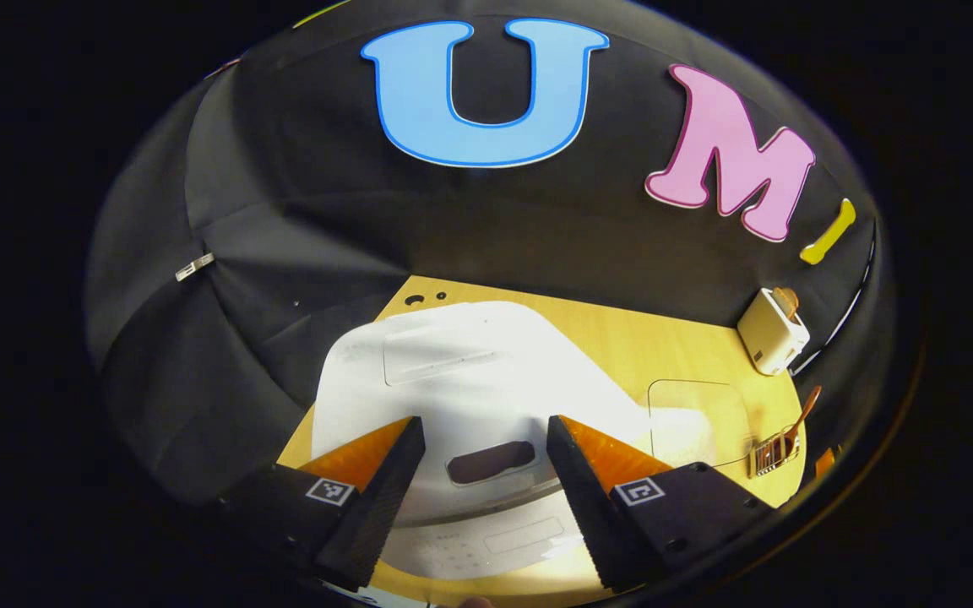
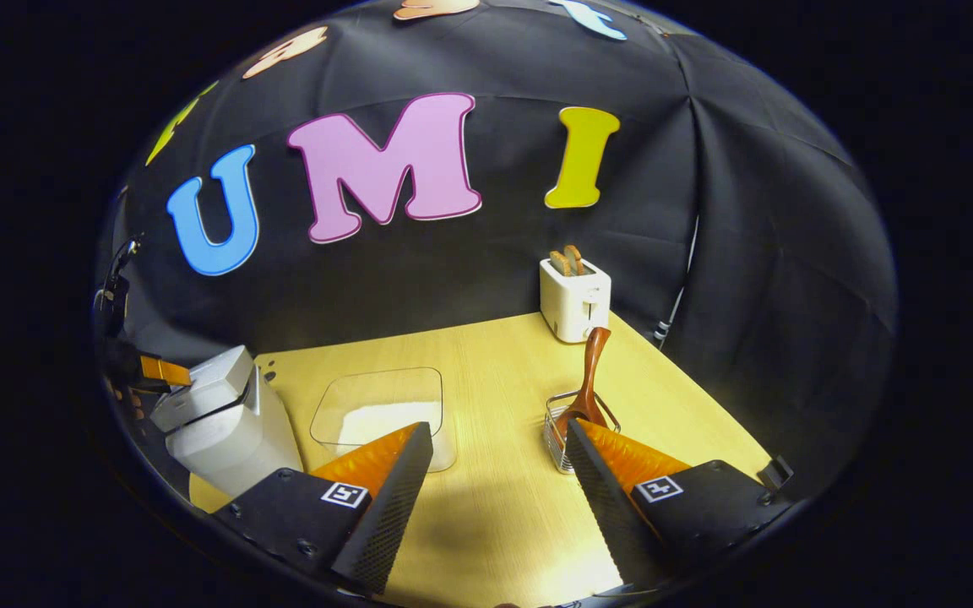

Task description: Close the left gripper, press the button to open the rice cooker; take a wooden spoon from the chopstick holder with the right hand, scoop a spoonful of rice and pour it into the rice cooker, then put the wooden spoon back into the chopstick holder.

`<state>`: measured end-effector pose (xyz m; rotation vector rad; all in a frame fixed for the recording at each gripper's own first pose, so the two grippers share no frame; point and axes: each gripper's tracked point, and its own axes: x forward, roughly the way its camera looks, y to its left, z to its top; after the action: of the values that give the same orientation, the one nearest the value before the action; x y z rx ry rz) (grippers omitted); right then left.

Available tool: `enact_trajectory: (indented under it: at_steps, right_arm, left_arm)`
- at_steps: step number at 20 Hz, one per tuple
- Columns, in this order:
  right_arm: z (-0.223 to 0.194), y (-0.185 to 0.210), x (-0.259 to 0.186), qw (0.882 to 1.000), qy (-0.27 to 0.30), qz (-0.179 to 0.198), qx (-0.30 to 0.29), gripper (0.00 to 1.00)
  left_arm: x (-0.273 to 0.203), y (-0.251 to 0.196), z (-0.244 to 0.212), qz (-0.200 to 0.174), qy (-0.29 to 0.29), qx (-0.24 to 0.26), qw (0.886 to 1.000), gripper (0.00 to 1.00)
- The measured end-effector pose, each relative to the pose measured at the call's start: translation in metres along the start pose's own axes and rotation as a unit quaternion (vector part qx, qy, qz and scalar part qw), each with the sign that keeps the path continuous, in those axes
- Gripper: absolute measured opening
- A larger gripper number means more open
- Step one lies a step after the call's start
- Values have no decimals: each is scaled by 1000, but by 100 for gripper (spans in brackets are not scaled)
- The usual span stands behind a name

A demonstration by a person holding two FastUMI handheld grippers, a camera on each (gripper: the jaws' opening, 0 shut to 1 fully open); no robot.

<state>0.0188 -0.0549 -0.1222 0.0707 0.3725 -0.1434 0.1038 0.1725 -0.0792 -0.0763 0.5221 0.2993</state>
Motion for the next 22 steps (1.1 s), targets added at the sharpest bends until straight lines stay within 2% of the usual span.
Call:
enact_trajectory:
  at_steps: [4,9,12,19,22]
  right_arm:
    - [-9,2,7,1000,23,20,-9,98]
    - [-19,3,24,998,46,37,-5,99]
    - [-26,10,32,997,55,55,-7,99]
    - [-11,24,41,996,39,78,-9,98]
    - [0,29,44,996,31,86,-18,98]
  left_arm:
    - [7,2,-33,37,23,-15,999,100]
    - [14,-3,-34,43,9,-12,999,100]
    - [14,-6,-32,47,-12,8,999,100]
    - [12,-2,-30,54,-39,-12,998,100]
    - [-6,-3,-8,52,-95,-16,994,97]
